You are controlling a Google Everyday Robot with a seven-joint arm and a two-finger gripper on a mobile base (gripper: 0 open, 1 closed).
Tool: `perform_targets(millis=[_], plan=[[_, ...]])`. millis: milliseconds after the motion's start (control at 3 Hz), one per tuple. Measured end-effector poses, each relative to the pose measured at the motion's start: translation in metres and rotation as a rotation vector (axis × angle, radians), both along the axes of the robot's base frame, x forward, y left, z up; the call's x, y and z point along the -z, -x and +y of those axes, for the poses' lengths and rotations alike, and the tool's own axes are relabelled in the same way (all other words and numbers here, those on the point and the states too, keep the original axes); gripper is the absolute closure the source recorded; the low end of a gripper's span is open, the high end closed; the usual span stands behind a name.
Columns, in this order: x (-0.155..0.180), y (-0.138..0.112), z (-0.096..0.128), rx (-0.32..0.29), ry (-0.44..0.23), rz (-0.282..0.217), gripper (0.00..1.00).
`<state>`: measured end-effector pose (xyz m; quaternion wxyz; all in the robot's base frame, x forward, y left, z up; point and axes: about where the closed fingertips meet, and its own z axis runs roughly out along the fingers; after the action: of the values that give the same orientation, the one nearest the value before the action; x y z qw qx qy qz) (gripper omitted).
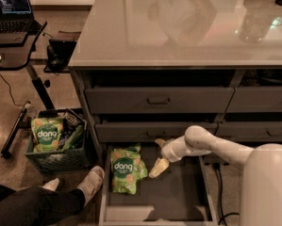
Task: Pick green rice chip bag from bottom drawer and place on counter
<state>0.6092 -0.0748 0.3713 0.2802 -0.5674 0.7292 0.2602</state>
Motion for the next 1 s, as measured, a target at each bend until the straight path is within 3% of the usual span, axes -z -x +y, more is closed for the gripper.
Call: perform_targets(millis=[333, 667, 1000], plan=[[0.022, -0.018, 0.008, -0.004, -0.036, -0.028, 0.0], [0.023, -0.017, 0.01, -0.006, -0.042, -0.029, 0.0], [0.039, -0.017, 0.036, -0.019, -0.06, -0.082, 0.0]])
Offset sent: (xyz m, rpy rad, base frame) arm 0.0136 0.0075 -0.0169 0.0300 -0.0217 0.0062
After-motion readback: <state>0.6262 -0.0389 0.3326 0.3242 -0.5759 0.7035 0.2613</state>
